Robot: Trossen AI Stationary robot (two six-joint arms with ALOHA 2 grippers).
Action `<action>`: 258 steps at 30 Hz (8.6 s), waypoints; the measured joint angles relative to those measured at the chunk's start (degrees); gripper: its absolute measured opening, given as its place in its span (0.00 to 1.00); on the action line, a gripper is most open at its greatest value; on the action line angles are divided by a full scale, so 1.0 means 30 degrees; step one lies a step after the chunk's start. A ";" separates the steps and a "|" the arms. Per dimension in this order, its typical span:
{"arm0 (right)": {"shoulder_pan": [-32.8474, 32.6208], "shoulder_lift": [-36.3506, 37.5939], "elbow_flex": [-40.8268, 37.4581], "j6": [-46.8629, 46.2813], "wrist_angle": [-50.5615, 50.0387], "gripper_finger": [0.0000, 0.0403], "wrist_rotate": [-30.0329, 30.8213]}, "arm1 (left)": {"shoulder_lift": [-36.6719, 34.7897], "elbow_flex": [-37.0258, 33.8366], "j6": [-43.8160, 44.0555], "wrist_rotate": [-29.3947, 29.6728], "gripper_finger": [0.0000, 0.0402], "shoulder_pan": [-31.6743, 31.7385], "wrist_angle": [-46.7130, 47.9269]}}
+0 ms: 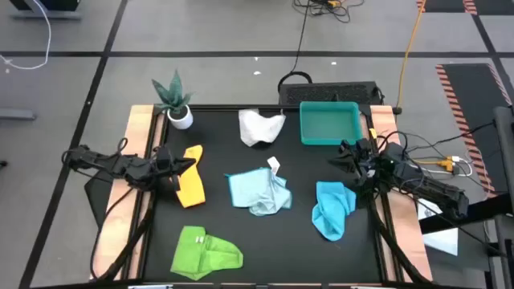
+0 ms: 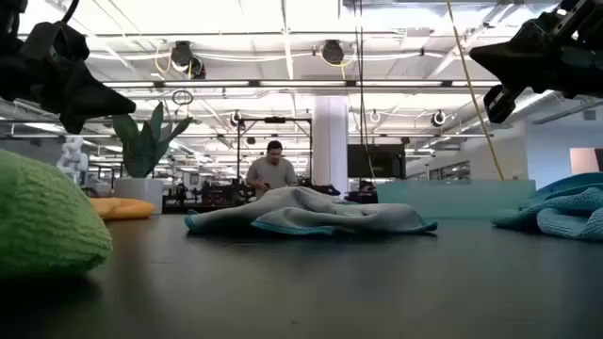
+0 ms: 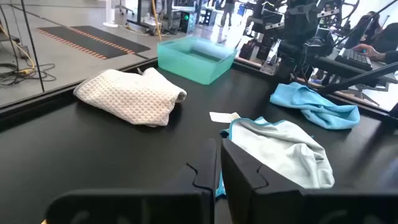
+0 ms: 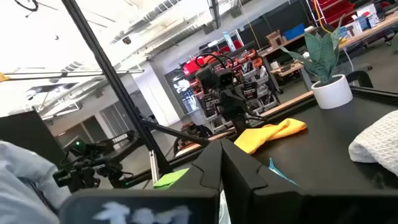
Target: Fold microfiber towels
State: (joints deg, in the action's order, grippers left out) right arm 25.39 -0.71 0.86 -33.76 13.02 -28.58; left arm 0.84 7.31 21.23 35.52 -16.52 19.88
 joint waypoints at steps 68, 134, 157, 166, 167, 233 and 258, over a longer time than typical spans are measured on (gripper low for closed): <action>0.0000 0.0000 0.0002 0.1009 -0.0004 0.00 0.0504 | 0.0000 0.0001 -0.0006 0.0082 0.06 0.0003 -0.0027; -1.2194 -2.8119 1.3873 -1.2787 -0.6323 0.00 0.9868 | 0.8180 0.0263 -0.0361 -0.4981 0.06 0.0040 -0.8549; -1.2224 -2.9252 1.0751 -1.0126 -0.0931 0.50 1.2311 | 0.8218 0.0263 -0.0410 -0.6356 0.06 0.0040 -0.8516; -1.2371 -3.2254 0.9582 -0.8949 0.5496 0.33 1.2447 | 0.8218 0.0263 -0.0355 -0.6356 0.06 0.0040 -0.8458; -1.2421 -3.2314 0.9575 -0.8892 0.5451 0.29 1.2366 | 0.8218 0.0263 -0.0258 -0.6356 0.06 0.0040 -0.8458; -1.0346 -2.4421 1.6576 -0.1780 -1.3303 0.00 0.4446 | 3.3463 0.9902 -0.4872 -1.1493 0.48 0.4898 -1.1769; -0.9746 -2.1915 1.6725 0.4138 -1.2810 0.00 0.6312 | 2.1351 1.0508 -0.6930 -0.9893 0.00 0.6476 -0.4539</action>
State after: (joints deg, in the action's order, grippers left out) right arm -3.85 -66.46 51.03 -21.34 -25.41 -9.65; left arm 64.90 38.83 0.44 5.84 2.90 6.26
